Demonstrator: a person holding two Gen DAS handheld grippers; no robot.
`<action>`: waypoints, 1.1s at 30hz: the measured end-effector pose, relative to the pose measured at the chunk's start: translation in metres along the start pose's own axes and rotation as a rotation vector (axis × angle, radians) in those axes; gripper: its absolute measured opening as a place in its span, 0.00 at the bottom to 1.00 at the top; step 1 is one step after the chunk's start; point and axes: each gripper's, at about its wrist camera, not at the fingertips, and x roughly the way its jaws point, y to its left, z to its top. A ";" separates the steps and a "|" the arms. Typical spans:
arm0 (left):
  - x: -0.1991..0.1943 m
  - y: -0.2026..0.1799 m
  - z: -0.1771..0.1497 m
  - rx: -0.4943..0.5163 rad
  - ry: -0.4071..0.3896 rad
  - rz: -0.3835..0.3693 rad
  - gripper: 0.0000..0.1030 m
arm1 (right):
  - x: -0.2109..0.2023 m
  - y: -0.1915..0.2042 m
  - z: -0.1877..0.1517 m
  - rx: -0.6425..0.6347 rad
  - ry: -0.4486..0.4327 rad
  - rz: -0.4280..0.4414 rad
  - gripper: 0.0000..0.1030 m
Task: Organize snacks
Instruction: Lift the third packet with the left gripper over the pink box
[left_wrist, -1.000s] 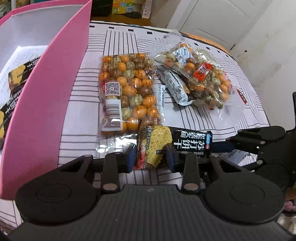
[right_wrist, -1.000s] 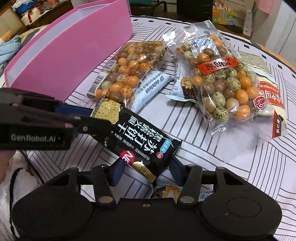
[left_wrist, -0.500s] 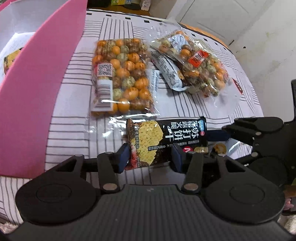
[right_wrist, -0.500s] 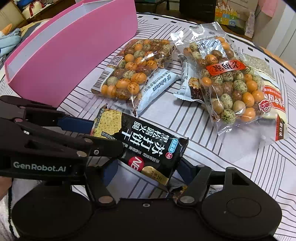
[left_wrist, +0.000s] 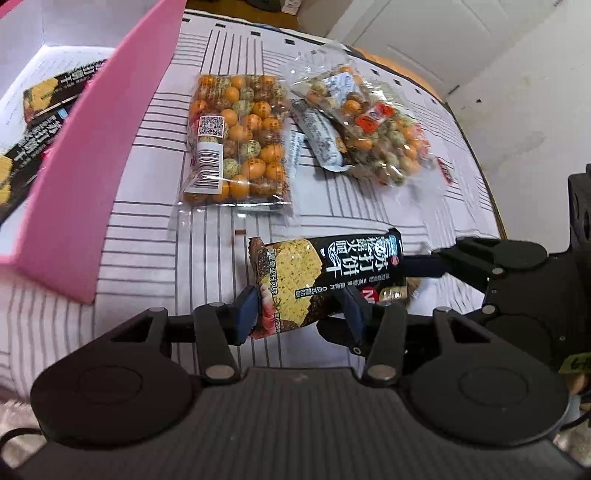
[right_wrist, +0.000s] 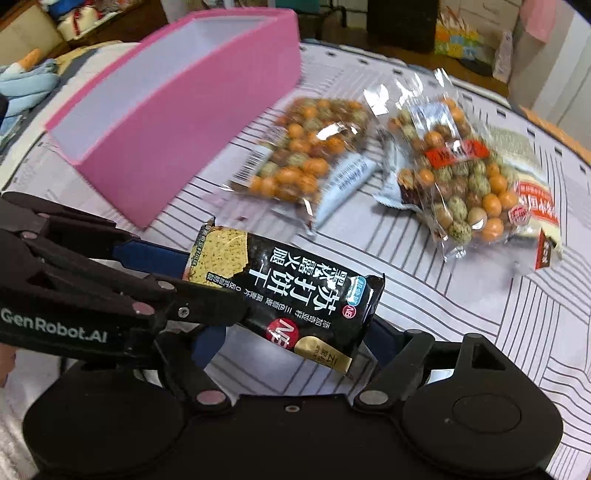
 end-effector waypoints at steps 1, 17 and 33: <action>-0.006 0.000 -0.002 0.001 -0.001 -0.008 0.46 | -0.004 0.003 -0.001 -0.003 -0.002 0.003 0.83; -0.103 0.000 -0.032 0.048 -0.027 0.022 0.46 | -0.061 0.071 -0.018 -0.057 -0.107 0.020 0.84; -0.184 0.027 -0.029 -0.024 -0.193 0.030 0.46 | -0.106 0.125 0.026 -0.223 -0.328 0.042 0.93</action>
